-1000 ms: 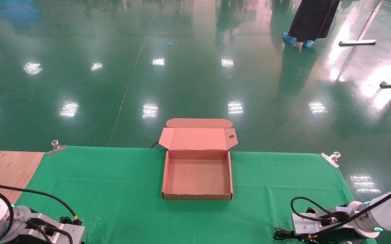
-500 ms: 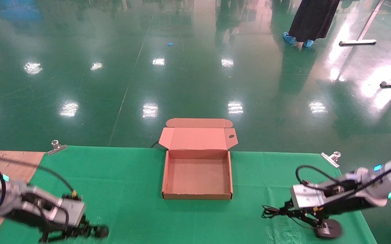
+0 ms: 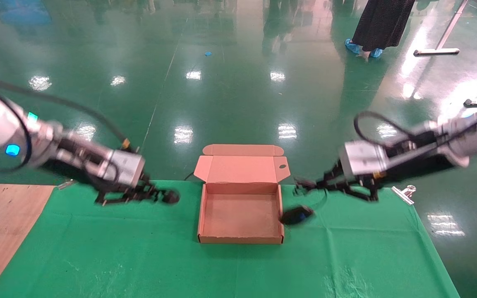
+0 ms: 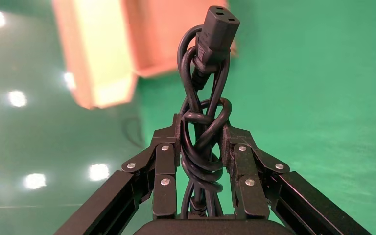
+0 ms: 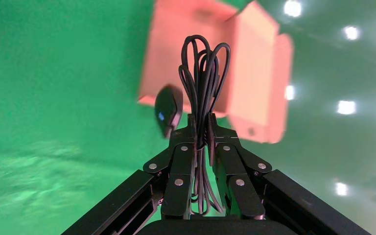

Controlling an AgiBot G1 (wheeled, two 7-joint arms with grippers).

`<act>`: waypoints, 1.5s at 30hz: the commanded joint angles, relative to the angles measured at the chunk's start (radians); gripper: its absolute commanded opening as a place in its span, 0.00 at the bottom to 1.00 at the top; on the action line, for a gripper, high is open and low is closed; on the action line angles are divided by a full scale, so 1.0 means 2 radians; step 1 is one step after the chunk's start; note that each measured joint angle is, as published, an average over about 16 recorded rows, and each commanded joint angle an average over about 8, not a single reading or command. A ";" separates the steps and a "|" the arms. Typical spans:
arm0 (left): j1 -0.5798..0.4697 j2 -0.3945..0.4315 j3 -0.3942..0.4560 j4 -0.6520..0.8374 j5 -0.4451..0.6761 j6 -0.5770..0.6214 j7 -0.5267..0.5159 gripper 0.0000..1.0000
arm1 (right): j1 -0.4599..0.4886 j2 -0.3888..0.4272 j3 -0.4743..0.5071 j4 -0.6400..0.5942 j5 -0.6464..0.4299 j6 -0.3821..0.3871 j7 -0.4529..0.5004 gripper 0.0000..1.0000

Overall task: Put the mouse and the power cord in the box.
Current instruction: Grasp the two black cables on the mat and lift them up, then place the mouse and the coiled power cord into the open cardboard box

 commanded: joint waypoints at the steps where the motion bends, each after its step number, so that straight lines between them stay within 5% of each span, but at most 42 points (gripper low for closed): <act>1: -0.016 0.011 -0.003 -0.002 -0.004 0.003 -0.003 0.00 | 0.016 -0.005 0.002 0.001 0.002 -0.003 0.004 0.00; 14: -0.029 0.060 -0.030 -0.027 -0.044 -0.120 -0.004 0.00 | 0.038 -0.071 0.010 -0.009 0.009 0.176 0.024 0.00; 22: -0.008 0.062 -0.032 -0.056 -0.063 -0.163 -0.009 0.00 | 0.028 -0.084 0.011 -0.009 0.011 0.216 0.024 0.00; 34: 0.052 0.065 -0.016 -0.107 -0.093 -0.191 0.002 0.00 | 0.028 -0.079 0.012 -0.006 0.017 0.201 0.024 0.00; 45: 0.232 0.065 0.021 -0.247 -0.109 -0.425 -0.003 0.00 | 0.039 -0.047 0.015 -0.025 0.022 0.105 0.014 0.00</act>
